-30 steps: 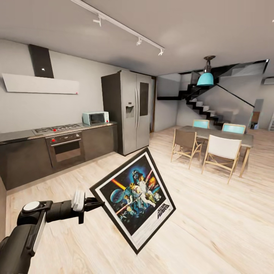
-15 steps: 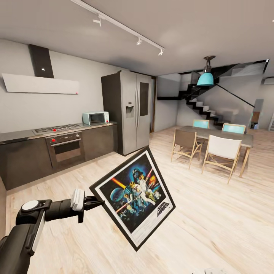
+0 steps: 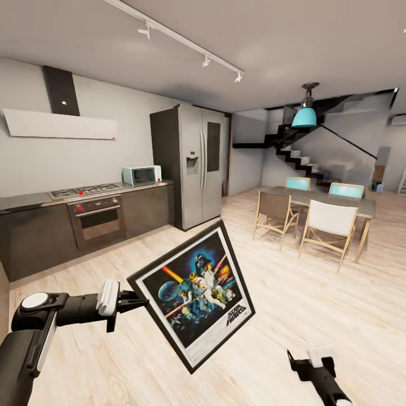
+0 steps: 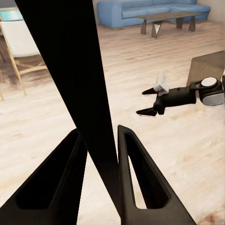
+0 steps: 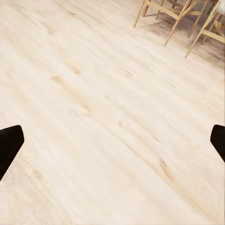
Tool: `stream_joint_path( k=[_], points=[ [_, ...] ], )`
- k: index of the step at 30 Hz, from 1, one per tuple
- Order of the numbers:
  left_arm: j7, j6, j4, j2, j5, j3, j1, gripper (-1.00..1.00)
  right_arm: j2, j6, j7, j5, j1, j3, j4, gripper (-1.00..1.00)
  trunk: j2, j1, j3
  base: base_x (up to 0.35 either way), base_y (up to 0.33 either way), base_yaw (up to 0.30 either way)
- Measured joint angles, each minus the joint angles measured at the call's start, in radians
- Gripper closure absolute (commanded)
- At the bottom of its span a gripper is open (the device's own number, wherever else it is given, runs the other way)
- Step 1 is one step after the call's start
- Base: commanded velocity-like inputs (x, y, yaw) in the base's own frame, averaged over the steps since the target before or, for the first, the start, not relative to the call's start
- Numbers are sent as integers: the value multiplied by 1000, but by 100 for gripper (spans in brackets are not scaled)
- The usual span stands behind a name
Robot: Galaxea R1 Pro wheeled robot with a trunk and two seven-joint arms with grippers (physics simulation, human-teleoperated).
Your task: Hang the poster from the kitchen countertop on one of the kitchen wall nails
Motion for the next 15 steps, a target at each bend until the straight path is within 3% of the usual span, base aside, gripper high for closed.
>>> stream_joint_path(
  k=[3,6,7,9,11,15],
  points=[
    [0,0,-1,1,-16,0,0,100,-1,53,59,1,0,-1,-58,-100,0,0,0,0,0,0],
    [0,0,-2,1,-28,0,0,100,-2,121,139,2,-1,-3,-132,-100,0,0,0,0,0,0],
    [0,0,-2,1,-31,-1,0,100,-5,177,202,1,-1,-3,-198,-100,0,0,0,0,0,0],
    [0,0,-3,1,-32,-1,0,100,-11,212,240,2,-1,-4,-239,-100,0,0,0,0,0,0],
    [0,0,-3,1,-33,-3,0,100,-27,327,379,2,-2,-5,-354,-100,0,0,0,0,0,0],
    [0,0,-15,1,-35,-4,0,100,-77,398,550,5,-22,-7,-436,-100,0,0,0,0,0,0]
  ],
)
